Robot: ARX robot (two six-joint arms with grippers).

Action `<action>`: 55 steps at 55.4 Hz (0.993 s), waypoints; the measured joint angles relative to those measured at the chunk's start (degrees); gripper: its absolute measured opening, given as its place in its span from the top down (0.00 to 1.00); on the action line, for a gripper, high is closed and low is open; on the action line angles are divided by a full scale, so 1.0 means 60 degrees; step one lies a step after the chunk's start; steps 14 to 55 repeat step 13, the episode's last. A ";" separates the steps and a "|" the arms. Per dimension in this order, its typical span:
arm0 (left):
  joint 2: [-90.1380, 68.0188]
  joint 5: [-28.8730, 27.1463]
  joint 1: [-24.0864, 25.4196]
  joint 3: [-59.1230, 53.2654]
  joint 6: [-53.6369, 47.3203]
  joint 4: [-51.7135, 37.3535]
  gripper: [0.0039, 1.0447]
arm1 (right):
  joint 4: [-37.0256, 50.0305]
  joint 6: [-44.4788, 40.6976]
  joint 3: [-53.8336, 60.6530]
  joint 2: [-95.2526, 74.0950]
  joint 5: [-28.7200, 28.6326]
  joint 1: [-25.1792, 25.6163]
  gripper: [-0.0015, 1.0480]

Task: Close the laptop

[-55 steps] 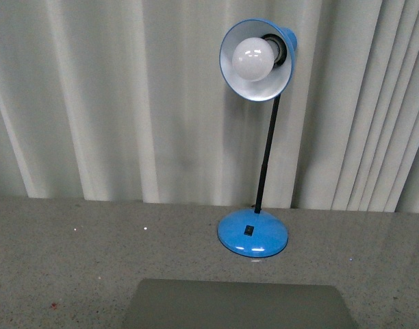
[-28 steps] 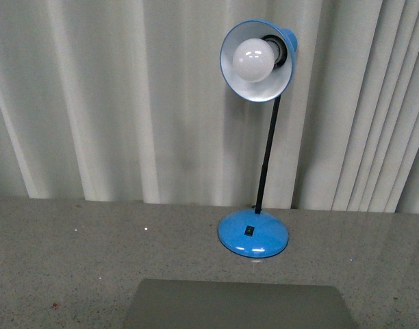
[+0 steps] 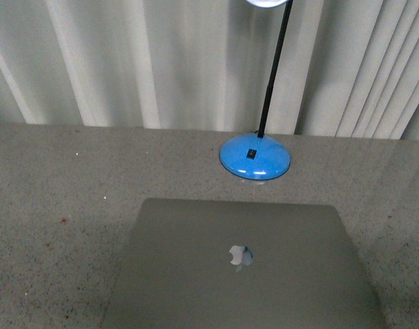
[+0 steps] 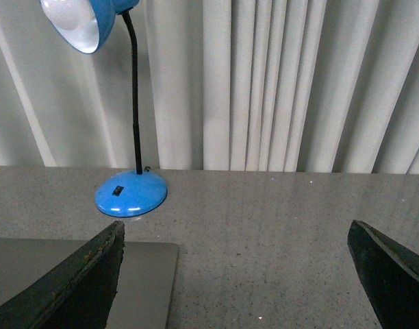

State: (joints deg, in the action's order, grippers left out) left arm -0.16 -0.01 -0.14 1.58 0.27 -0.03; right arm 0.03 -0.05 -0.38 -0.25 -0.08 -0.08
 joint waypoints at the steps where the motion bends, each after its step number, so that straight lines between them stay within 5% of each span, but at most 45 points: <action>1: 0.0000 0.0000 0.0000 0.0000 0.0000 0.0000 0.06 | 0.0000 0.0000 0.0000 0.0000 0.0000 0.0000 0.07; 55: 0.0000 0.0000 0.0000 0.0000 -0.0004 0.0000 0.06 | 0.0000 0.0000 0.0000 0.0000 0.0000 0.0000 0.07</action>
